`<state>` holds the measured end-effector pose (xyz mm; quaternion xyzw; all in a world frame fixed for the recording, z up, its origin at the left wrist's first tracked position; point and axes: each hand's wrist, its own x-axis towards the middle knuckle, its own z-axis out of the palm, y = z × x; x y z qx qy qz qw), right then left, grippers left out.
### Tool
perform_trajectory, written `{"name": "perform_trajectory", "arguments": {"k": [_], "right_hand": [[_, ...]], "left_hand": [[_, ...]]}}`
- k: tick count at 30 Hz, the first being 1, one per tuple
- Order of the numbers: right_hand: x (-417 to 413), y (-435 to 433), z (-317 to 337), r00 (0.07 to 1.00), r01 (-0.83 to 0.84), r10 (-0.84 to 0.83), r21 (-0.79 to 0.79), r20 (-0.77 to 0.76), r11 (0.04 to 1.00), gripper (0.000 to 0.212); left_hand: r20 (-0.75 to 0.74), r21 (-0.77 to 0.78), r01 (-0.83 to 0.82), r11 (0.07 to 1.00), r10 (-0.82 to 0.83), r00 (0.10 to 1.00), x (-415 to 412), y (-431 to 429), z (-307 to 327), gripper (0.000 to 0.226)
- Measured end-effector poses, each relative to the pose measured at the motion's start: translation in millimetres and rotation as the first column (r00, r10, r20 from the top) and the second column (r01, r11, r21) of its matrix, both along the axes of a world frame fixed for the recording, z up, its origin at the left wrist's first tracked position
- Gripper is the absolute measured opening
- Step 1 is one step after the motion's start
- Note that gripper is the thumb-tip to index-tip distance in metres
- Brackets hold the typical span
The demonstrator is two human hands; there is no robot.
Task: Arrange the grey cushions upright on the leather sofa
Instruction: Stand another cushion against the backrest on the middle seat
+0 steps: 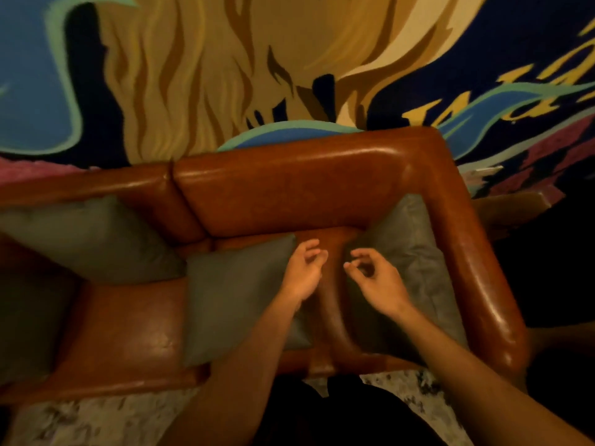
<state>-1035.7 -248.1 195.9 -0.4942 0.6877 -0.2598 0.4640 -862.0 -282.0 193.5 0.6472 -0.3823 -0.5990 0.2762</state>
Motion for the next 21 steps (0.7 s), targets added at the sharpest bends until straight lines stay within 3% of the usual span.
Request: {"name": "perform_trajectory", "arguments": {"k": [4,8,13,19,21], "right_hand": [[45.4,5.8,-18.2,0.980,-0.199,0.198,0.190,0.022,0.962,0.025],[100.3,-2.4,-18.7,0.913,-0.397,0.406,0.325,0.044,0.858,0.033],[166.2,-27.5,-36.9,0.860,-0.461,0.511,0.396,-0.024,0.794,0.041],[247.3,-75.8,-56.2,0.728,-0.556,0.677,0.484,-0.107,0.676,0.051],[275.8,-93.2,-66.1,0.684,-0.569,0.716,0.511,-0.142,0.644,0.053]], "left_hand": [[0.076,0.075,-0.160,0.984,0.155,0.985,71.6,31.7,-22.5,0.034],[0.135,0.156,-0.270,0.950,0.251,0.959,152.6,55.8,-47.8,0.036],[0.184,0.238,-0.400,0.885,0.363,0.913,241.1,74.8,-75.1,0.034],[0.171,0.336,-0.460,0.822,0.427,0.888,325.8,79.5,-104.5,0.026],[0.174,0.349,-0.454,0.820,0.419,0.891,351.5,77.2,-111.9,0.034]]}}
